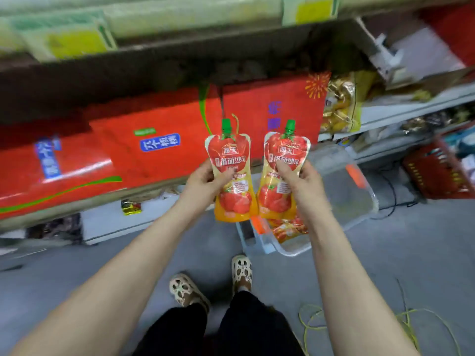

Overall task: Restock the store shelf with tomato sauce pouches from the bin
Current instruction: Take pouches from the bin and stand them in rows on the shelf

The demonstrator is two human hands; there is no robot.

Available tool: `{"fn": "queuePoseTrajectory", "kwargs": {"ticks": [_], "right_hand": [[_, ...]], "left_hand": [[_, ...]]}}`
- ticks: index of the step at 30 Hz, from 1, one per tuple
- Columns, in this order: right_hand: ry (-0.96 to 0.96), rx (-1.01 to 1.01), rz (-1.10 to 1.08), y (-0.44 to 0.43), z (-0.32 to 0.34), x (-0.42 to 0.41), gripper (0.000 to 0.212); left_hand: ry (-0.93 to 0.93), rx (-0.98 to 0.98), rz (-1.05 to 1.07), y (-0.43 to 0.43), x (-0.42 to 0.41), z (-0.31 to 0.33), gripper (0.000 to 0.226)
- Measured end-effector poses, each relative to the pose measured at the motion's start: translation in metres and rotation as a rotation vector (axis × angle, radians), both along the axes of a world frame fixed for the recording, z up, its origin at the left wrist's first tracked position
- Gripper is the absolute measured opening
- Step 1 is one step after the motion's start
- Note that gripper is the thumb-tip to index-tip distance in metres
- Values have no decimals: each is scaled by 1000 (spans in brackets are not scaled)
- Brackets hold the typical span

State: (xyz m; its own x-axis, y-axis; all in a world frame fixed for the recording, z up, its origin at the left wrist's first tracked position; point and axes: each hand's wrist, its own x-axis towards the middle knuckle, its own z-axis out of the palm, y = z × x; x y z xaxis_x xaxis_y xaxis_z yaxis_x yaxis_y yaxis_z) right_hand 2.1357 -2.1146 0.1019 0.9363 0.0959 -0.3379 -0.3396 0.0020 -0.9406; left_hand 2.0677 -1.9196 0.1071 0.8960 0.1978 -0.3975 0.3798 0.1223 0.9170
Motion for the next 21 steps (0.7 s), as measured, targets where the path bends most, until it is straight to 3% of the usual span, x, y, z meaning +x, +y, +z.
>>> {"fn": "queuePoseTrajectory", "kwargs": {"ticks": [8, 16, 21], "right_hand": [[-385, 49, 204, 129, 117, -28, 17], [-710, 57, 330, 228, 243, -31, 14], [-772, 68, 422, 280, 302, 4, 15]], "left_hand": [[-307, 132, 162, 134, -69, 113, 16], [-534, 128, 319, 225, -97, 203, 32], [-642, 187, 486, 265, -81, 233, 23]]}}
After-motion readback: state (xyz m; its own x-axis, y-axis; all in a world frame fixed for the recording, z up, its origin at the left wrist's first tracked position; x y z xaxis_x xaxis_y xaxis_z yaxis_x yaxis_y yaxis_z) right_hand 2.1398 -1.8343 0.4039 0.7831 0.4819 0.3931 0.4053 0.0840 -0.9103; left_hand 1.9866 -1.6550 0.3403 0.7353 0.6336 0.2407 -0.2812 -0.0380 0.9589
